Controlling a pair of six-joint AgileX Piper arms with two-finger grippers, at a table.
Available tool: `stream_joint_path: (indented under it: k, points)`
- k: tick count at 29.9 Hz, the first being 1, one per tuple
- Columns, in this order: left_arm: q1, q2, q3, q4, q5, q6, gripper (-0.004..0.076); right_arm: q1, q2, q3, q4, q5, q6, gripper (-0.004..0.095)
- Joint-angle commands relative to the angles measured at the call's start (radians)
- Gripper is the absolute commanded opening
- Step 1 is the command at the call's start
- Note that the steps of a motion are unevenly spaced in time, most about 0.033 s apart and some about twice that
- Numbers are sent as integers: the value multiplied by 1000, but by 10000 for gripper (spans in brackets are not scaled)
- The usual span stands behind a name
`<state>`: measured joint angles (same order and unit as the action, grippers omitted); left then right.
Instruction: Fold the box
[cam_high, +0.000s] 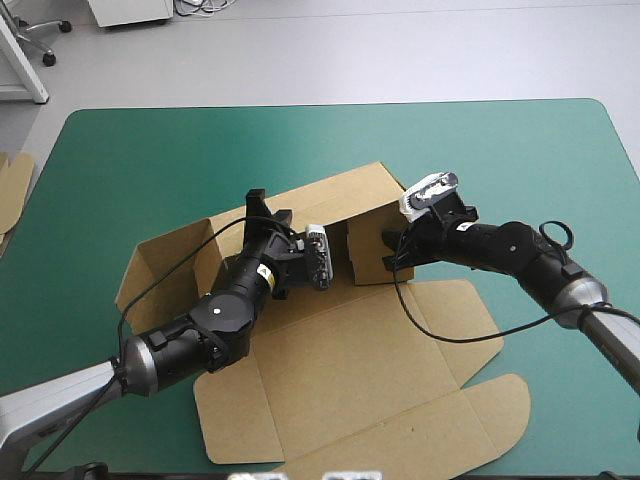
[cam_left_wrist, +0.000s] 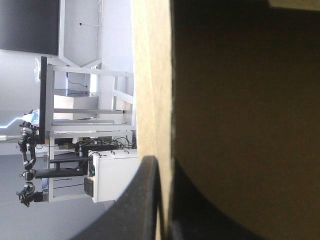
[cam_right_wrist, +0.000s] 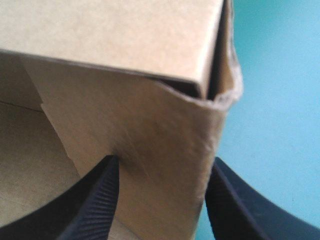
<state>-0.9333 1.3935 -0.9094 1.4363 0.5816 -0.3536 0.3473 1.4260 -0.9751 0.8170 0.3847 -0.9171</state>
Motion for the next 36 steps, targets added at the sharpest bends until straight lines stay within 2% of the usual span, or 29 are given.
stream_joint_path:
  k: [1,5,12,18,24,30,35,36]
  points:
    - [-9,-12,-10,-35,-55,-28,-14,-1,-28,-29,73,-54,-50,484]
    - [-9,-12,-10,-32,-55,-28,-14,-1,-11,-29,77,-57,-50,484]
    - [-9,-12,-10,17,-36,-65,-14,29,12,-29,152,-82,-113,459]
    - [-9,-12,-10,45,-29,-75,-14,70,14,-29,150,-147,-132,438]
    - [-9,-12,-10,50,-18,-102,-14,70,52,-29,159,-152,-132,402]
    - [-9,-12,-10,56,-18,-102,-14,70,61,-29,191,-154,-136,262]
    - [-9,-12,-10,88,-9,-139,-14,79,61,-29,191,-150,-139,-33]
    - [-9,-12,-10,100,-6,-152,-14,82,61,-29,191,-150,-139,-21]
